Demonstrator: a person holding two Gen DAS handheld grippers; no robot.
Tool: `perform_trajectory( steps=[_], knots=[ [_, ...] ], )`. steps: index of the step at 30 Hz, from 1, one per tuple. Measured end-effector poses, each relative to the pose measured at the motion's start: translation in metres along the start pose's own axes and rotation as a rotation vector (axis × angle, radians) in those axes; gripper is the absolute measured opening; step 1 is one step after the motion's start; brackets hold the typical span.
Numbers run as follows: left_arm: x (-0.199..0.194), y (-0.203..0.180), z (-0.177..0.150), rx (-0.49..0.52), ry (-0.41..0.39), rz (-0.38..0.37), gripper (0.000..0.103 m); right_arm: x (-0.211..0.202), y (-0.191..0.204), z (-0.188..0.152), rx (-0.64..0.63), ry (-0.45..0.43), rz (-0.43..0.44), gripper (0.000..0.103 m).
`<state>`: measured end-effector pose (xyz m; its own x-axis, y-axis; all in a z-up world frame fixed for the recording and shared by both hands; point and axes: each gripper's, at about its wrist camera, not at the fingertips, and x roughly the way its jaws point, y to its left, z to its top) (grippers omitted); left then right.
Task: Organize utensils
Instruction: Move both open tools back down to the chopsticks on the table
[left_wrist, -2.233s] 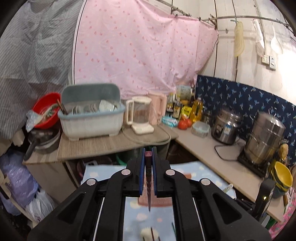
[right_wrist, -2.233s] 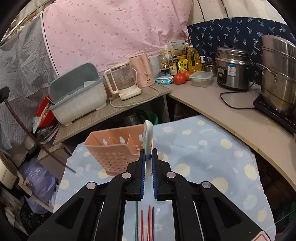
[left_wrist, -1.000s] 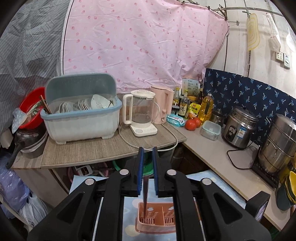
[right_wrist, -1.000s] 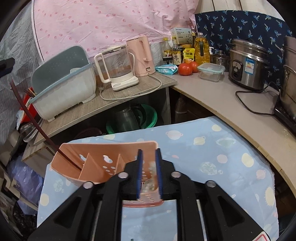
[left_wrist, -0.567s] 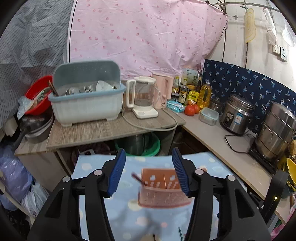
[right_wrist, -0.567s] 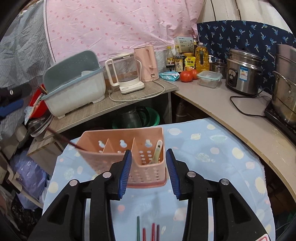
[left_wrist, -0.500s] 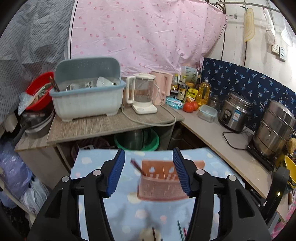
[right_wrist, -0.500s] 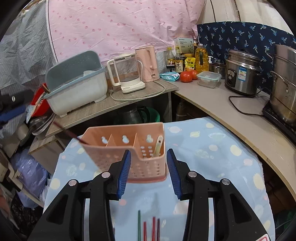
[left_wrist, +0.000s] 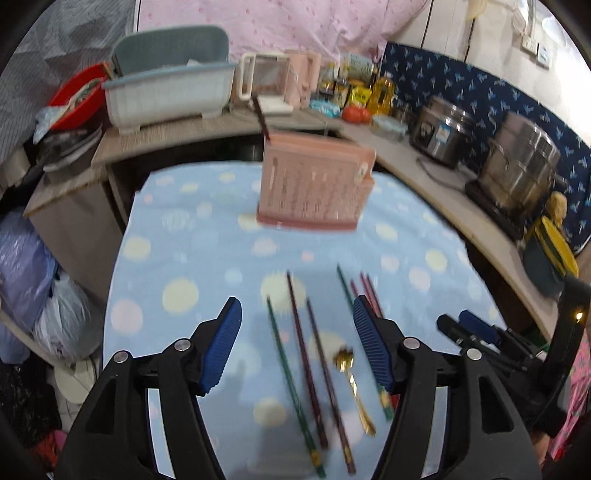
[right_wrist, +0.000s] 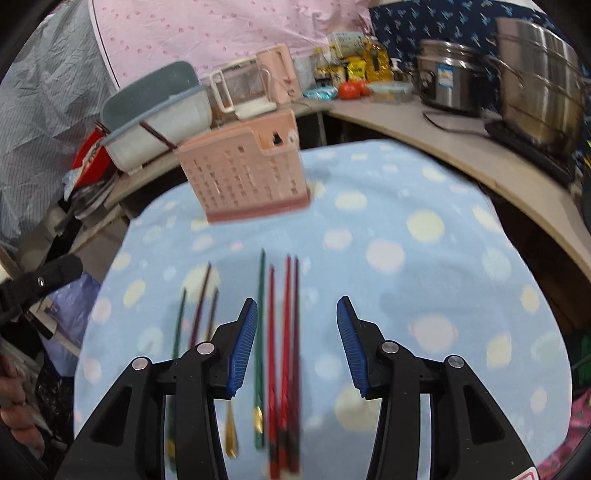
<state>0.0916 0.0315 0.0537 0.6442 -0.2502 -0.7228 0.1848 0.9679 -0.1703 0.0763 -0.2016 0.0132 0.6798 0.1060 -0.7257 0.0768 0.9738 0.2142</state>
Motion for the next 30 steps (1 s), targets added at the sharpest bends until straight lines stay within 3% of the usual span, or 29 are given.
perform_trajectory(
  steps=[6,11,14,23,30],
  knots=[
    [0.010,-0.002,-0.070,0.018,0.052,0.076,0.060,-0.005,-0.020,-0.062,0.028,0.068,-0.035,0.044],
    [0.015,-0.007,-0.110,0.074,0.067,0.123,0.060,-0.008,-0.023,-0.092,0.036,0.076,-0.035,0.044],
    [0.014,-0.006,-0.126,0.068,0.080,0.103,0.060,-0.009,-0.024,-0.100,0.046,0.078,-0.031,0.044],
    [0.029,-0.018,-0.142,0.098,0.110,0.107,0.059,-0.009,-0.022,-0.107,0.047,0.086,-0.025,0.044],
    [0.035,-0.008,-0.147,0.091,0.116,0.152,0.051,-0.008,-0.022,-0.109,0.048,0.089,-0.022,0.044]
  ],
)
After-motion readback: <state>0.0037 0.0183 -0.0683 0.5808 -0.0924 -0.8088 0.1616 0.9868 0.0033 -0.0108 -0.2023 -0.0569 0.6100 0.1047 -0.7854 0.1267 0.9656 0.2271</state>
